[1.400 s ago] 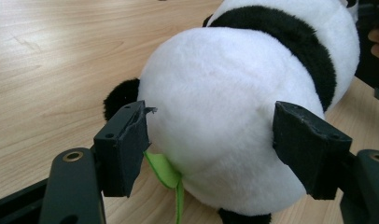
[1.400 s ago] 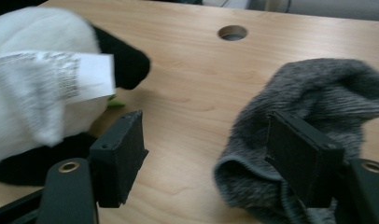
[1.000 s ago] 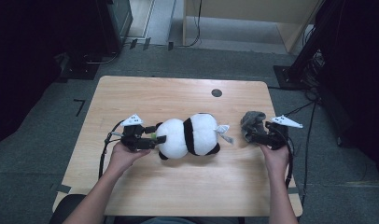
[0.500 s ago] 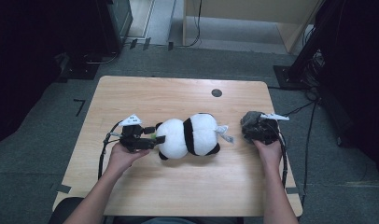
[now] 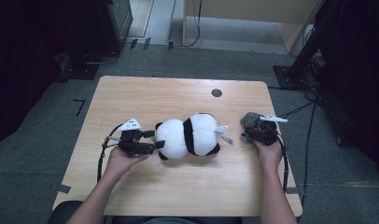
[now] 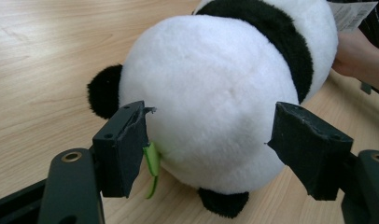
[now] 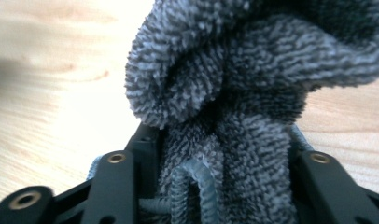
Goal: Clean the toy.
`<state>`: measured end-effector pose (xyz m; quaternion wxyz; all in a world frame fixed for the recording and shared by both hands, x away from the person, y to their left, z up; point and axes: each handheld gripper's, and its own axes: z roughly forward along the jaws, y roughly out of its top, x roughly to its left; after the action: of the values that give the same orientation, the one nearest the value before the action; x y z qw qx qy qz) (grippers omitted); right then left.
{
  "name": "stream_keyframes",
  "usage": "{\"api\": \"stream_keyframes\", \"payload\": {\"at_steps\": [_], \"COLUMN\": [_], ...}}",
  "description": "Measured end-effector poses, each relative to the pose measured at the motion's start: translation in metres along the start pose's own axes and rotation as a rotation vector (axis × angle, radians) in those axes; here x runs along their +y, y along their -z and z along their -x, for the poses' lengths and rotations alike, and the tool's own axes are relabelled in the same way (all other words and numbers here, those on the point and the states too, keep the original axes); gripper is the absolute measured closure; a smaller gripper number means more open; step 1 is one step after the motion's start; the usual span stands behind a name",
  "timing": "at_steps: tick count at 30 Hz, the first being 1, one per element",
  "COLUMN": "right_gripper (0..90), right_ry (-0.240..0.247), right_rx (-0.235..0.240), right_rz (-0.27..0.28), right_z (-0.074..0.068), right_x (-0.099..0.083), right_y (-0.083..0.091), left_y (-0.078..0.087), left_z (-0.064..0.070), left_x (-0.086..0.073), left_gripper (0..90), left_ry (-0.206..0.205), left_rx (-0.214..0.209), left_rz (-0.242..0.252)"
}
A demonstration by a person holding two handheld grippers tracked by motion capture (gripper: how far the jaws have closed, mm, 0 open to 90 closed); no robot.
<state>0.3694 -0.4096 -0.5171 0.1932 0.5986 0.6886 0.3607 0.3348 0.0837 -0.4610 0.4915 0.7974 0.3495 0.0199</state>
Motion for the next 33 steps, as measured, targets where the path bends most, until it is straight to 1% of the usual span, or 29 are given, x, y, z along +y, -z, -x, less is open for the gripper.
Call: {"api": "stream_keyframes", "payload": {"at_steps": [1,2,3,4,5,7,8,9,11,13,15,17,19,21,22,23,24,25,26,27,30,31,33], "right_gripper": [54.5,54.9,54.9,55.0,55.7,58.1,58.6,59.4,60.2,60.3,60.3,61.7,62.9,63.3,64.3,64.3,64.7,65.2,65.6,65.7,66.0,66.2,66.2], "right_ry": [0.000,-0.003,-0.015,-0.016,-0.015,0.004,0.006,0.003,-0.005,-0.010,-0.005,0.000,-0.007,-0.032,-0.036,-0.036,-0.037,-0.041,-0.040,-0.045,-0.054,-0.065,-0.066], "right_rx": [0.006,0.012,0.017,0.019,0.018,0.003,-0.005,-0.010,-0.012,-0.010,-0.013,-0.019,-0.016,-0.002,0.015,0.015,0.018,0.019,0.015,0.016,0.027,0.039,0.045], "right_rz": [0.005,0.014,0.019,0.019,0.018,0.014,0.013,0.013,0.015,0.016,0.012,0.003,-0.005,-0.012,-0.015,-0.015,-0.018,-0.024,-0.024,-0.015,0.022,0.044,0.050], "right_z": [0.001,0.003,0.004,0.004,0.004,0.003,0.002,0.001,0.002,0.002,0.001,0.000,0.000,0.001,0.003,0.003,0.003,0.003,0.003,0.003,0.002,0.000,-0.001], "right_x": [-0.001,-0.002,-0.002,-0.002,-0.002,-0.002,-0.002,-0.002,-0.001,-0.001,-0.001,0.000,0.001,0.002,0.002,0.002,0.002,0.003,0.004,0.005,0.009,0.013,0.014], "right_y": [0.000,0.000,0.001,0.001,0.001,0.000,0.000,0.000,0.000,0.000,0.000,0.000,0.001,0.002,0.003,0.003,0.004,0.005,0.007,0.010,0.018,0.025,0.028], "left_y": [-0.002,-0.005,-0.007,-0.011,-0.012,-0.015,-0.018,-0.020,-0.026,-0.031,-0.034,-0.038,-0.040,-0.039,-0.039,-0.038,-0.037,-0.037,-0.036,-0.036,-0.036,-0.035,-0.034], "left_z": [0.001,0.001,0.002,0.002,0.001,0.000,-0.001,-0.003,-0.008,-0.010,-0.011,-0.011,-0.011,-0.010,-0.010,-0.010,-0.009,-0.008,-0.008,-0.008,-0.008,-0.008,-0.008], "left_x": [0.000,-0.001,-0.001,-0.002,-0.003,-0.004,-0.005,-0.005,-0.008,-0.008,-0.008,-0.009,-0.010,-0.010,-0.010,-0.010,-0.010,-0.010,-0.009,-0.009,-0.009,-0.009,-0.008], "left_gripper": [27.0,26.7,26.0,25.6,24.5,22.3,20.2,17.1,10.2,2.4,1.9,2.0,7.8,16.2,24.9,24.9,27.4,32.0,34.3,37.2,40.2,41.4,42.6], "left_ry": [-0.001,-0.007,-0.009,-0.017,-0.023,-0.030,-0.032,-0.022,0.025,0.035,0.037,0.036,0.033,0.027,0.021,0.009,-0.001,-0.005,-0.006,-0.006,0.003,0.002,-0.002], "left_rx": [-0.003,0.004,0.010,0.009,0.008,0.005,0.012,0.010,-0.012,-0.013,-0.025,-0.037,-0.049,-0.056,-0.057,-0.050,-0.043,-0.038,-0.034,-0.032,-0.030,-0.026,-0.011], "left_rz": [-0.004,-0.010,-0.013,-0.009,-0.003,0.008,0.003,-0.004,-0.032,-0.033,-0.018,-0.021,-0.030,-0.037,-0.036,-0.036,-0.038,-0.041,-0.046,-0.046,-0.047,-0.046,-0.045]}}
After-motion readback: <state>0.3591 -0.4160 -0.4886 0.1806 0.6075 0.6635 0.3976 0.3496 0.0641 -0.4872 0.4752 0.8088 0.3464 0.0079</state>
